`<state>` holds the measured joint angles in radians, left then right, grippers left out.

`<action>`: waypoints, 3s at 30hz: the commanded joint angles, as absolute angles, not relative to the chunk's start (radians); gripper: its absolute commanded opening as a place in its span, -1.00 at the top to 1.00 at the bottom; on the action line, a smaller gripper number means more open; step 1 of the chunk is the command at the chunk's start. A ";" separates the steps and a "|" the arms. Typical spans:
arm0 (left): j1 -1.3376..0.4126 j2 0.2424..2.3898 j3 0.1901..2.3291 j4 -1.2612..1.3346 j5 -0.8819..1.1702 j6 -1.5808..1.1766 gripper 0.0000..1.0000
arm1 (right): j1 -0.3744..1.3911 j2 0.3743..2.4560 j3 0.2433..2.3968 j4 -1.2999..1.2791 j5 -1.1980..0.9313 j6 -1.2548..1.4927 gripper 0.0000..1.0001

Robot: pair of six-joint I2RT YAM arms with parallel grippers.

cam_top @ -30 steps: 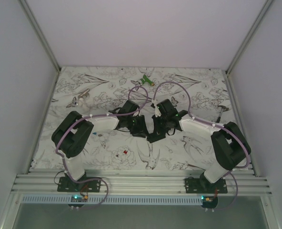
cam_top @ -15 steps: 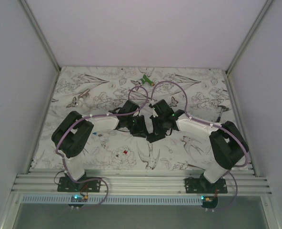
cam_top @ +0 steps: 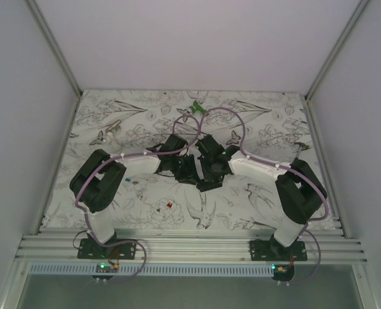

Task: Snap on the fuse box
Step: Install the fuse at the fuse box base.

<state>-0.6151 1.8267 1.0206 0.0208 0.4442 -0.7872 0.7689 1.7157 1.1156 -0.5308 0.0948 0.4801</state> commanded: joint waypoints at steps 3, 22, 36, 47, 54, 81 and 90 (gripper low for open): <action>-0.609 1.861 1.030 -0.043 0.413 -0.764 0.41 | 0.778 1.751 1.134 -0.581 0.152 0.523 1.00; -0.593 1.871 1.025 -0.108 0.367 -0.755 0.48 | 0.781 1.722 0.943 -0.524 0.170 0.432 1.00; -0.571 1.865 1.002 -0.110 0.357 -0.767 0.55 | 0.782 1.731 0.899 -0.587 0.217 0.432 1.00; -0.562 1.852 0.986 -0.108 0.346 -0.768 0.57 | 0.802 1.801 0.900 -0.605 0.284 0.432 1.00; -0.556 1.822 0.961 -0.109 0.325 -0.768 0.58 | 0.832 1.886 0.994 -0.609 0.278 0.424 1.00; -0.560 1.729 0.964 -0.100 0.327 -0.769 0.36 | 0.846 1.753 1.256 -0.546 0.146 0.380 0.39; -0.535 1.670 0.924 -0.066 0.325 -0.792 0.06 | 0.814 1.793 1.286 -0.521 0.068 0.361 0.53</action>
<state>-0.5552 1.7130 0.9585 -0.0563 0.3305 -0.7918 0.8280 1.7737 1.2369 -0.5346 0.1196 0.3897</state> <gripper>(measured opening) 0.451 0.244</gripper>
